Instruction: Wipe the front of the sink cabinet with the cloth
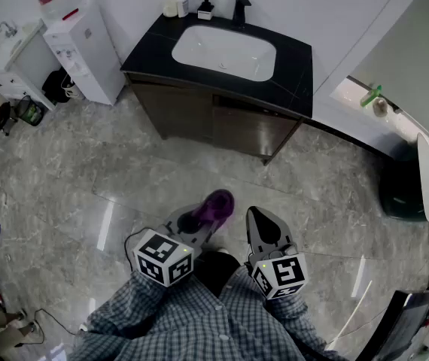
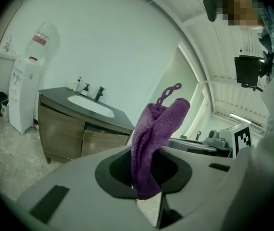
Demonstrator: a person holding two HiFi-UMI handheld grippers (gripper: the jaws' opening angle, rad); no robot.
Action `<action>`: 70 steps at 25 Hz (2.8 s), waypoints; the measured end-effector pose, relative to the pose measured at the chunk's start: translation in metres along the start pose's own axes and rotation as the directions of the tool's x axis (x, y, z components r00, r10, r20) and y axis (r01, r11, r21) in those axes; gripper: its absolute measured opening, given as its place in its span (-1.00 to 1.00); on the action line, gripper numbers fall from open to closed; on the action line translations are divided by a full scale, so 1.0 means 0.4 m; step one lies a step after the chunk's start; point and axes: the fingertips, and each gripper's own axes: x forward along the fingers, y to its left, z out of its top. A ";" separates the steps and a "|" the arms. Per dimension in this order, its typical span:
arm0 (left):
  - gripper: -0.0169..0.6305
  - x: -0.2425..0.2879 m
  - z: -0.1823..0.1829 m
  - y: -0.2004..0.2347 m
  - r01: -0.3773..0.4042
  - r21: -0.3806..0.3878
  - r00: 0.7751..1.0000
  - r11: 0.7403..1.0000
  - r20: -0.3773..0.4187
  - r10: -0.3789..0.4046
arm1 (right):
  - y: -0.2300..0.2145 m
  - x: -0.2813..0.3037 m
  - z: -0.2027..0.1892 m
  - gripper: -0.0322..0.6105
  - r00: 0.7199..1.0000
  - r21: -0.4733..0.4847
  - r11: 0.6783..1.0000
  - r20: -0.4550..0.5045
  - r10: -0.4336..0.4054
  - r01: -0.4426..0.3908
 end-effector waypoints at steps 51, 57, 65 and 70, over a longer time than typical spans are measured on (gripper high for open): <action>-0.73 0.117 -0.060 -0.053 -0.105 -0.110 0.993 0.988 0.046 0.111 | -0.164 -0.124 -0.109 -0.84 0.999 0.018 1.000 -0.046 0.012 -0.012; -0.73 0.226 0.001 0.012 -0.084 -0.091 0.996 0.992 0.030 0.087 | -0.238 -0.051 -0.089 -0.84 0.998 0.035 0.999 -0.058 -0.027 0.030; -0.73 0.349 0.062 0.185 -0.078 -0.071 0.996 0.994 -0.041 0.076 | -0.306 0.140 -0.076 -0.84 0.993 0.077 0.995 -0.106 -0.057 0.065; -0.73 0.417 0.078 0.333 -0.097 -0.065 0.993 0.993 -0.080 0.092 | -0.318 0.256 -0.079 -0.84 0.987 0.083 0.994 -0.149 -0.054 0.066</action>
